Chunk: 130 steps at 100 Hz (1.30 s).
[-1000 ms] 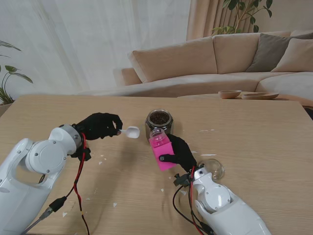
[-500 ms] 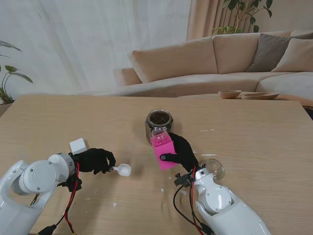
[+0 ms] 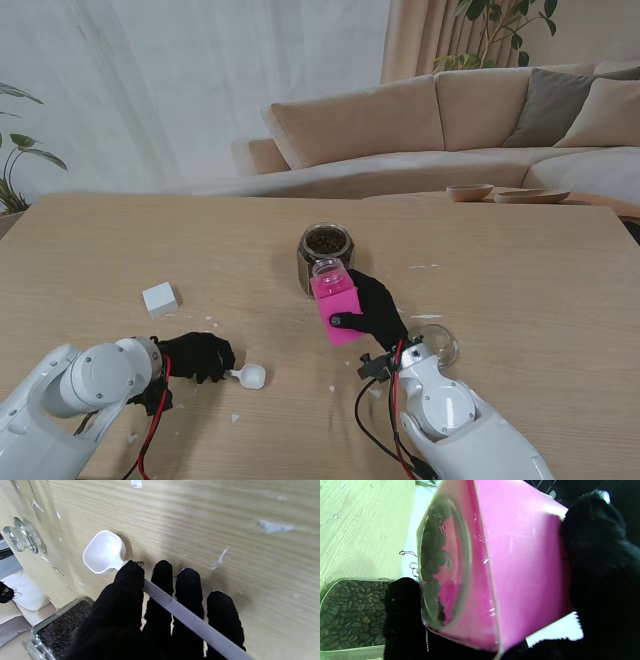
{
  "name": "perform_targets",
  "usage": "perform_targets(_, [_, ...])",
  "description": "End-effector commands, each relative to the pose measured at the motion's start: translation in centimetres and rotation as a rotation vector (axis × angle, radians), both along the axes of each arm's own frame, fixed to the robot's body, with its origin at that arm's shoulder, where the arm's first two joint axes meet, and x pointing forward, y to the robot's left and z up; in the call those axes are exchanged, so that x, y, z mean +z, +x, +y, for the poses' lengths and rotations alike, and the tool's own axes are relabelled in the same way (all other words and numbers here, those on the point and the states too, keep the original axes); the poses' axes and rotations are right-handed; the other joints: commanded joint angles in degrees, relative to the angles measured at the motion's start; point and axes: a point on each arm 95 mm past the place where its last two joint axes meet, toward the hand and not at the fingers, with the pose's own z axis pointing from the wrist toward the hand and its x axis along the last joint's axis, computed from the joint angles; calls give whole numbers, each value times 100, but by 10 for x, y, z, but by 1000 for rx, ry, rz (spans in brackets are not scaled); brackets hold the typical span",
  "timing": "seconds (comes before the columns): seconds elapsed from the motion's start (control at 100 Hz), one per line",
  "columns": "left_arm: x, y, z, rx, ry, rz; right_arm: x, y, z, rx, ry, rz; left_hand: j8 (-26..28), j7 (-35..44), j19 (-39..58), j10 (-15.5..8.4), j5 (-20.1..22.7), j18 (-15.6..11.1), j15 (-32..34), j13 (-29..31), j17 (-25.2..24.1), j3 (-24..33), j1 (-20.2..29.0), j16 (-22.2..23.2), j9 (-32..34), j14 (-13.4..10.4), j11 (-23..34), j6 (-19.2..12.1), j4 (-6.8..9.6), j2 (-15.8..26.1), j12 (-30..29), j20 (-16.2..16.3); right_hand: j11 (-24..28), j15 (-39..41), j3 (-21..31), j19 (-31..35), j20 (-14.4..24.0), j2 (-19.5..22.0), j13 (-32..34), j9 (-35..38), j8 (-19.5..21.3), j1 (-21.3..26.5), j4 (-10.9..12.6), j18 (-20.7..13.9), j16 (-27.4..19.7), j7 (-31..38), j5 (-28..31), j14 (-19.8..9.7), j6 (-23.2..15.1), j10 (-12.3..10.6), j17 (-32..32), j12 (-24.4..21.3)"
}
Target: Portion coffee beans from the glass jar into the coffee jar
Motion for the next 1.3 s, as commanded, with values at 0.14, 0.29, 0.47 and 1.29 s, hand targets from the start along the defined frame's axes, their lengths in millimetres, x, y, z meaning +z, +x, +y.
perform_targets(0.14, [-10, -5, 0, 6, 26, 27, 0, -4, 3, 12, 4, 2, -248, 276, -551, -234, 137, -598, -969, -1554, -872, 268, 492, 257, -1212, -259, -1207, -285, 204, 245, 531, -77, 534, 562, 1863, 161, 86, 1109, 332, 415, 161, 1450, 255, -104, 128, 1024, 765, -288, -1406, -647, -20, 100])
perform_targets(0.29, [-12, -5, 1, -1, 50, 19, 0, -4, 3, 13, 4, 2, -751, -167, -1185, -292, 180, -822, -1702, -2486, -1358, 135, 360, 64, -2296, -455, -708, -120, 227, 245, -420, -114, 534, 566, 1862, 165, 88, 1108, 328, 415, 161, 1450, 255, -104, 130, 1023, 766, -285, -1414, -647, -21, 100])
perform_targets(0.47, [-12, -6, 4, -25, 70, 25, 1, -4, 4, 13, 5, 1, -1646, -1849, -2370, -504, -283, -899, -3059, -3177, -1765, 84, -224, -697, -2958, -562, -1044, 69, 302, 308, -2030, -362, 535, 568, 1861, 165, 90, 1115, 328, 416, 162, 1451, 255, -101, 131, 1023, 761, -288, -1403, -642, -24, 101])
perform_targets(1.29, [-6, -5, 6, -54, 111, -28, 1, -4, 4, 15, 5, -3, -542, -1571, -4350, -729, -1085, -819, -4763, -2935, -1629, 2, -375, -1591, -2997, -560, -1517, -923, 231, 129, -2573, -483, 535, 574, 1861, 166, 96, 1113, 329, 412, 165, 1457, 255, -98, 131, 1023, 765, -289, -1400, -648, -26, 101])
